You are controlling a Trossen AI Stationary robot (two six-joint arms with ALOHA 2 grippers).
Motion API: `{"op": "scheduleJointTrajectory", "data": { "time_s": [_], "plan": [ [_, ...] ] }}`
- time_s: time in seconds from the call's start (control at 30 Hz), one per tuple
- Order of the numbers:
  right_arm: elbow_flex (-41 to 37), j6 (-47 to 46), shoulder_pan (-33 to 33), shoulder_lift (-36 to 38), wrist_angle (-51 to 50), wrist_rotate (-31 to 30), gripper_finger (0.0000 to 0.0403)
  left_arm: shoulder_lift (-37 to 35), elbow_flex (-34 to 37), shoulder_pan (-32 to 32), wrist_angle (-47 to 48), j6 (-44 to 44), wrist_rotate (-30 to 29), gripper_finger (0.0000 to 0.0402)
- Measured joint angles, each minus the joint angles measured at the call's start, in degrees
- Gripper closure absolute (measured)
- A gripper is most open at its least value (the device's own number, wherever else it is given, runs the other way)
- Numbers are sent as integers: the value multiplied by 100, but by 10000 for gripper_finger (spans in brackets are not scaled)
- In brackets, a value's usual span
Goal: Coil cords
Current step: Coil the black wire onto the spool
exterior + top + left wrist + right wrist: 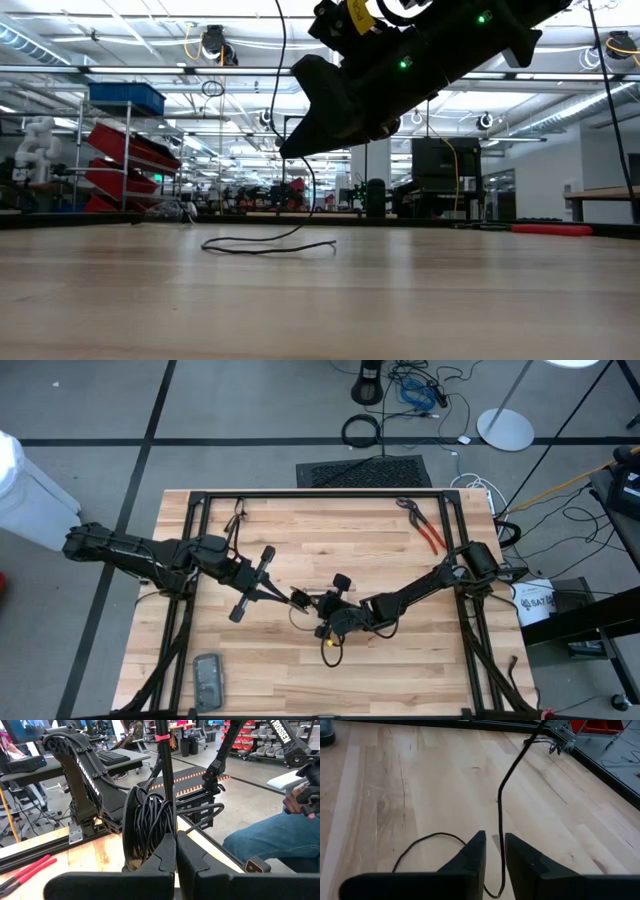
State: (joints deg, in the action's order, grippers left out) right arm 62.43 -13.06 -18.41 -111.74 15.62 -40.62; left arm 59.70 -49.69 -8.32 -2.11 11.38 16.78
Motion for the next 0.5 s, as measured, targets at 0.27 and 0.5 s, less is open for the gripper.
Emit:
{"op": "scheduleJointTrajectory", "data": {
  "time_s": [0.27, 0.5],
  "plan": [
    [0, -8, 32, 2, -4, 13, 390, 0, 0, -2, -2, 0, -2, 400],
    [-1, 9, 37, 3, -7, 16, 401, 0, 0, 0, 4, 0, -1, 400]
  ]
}}
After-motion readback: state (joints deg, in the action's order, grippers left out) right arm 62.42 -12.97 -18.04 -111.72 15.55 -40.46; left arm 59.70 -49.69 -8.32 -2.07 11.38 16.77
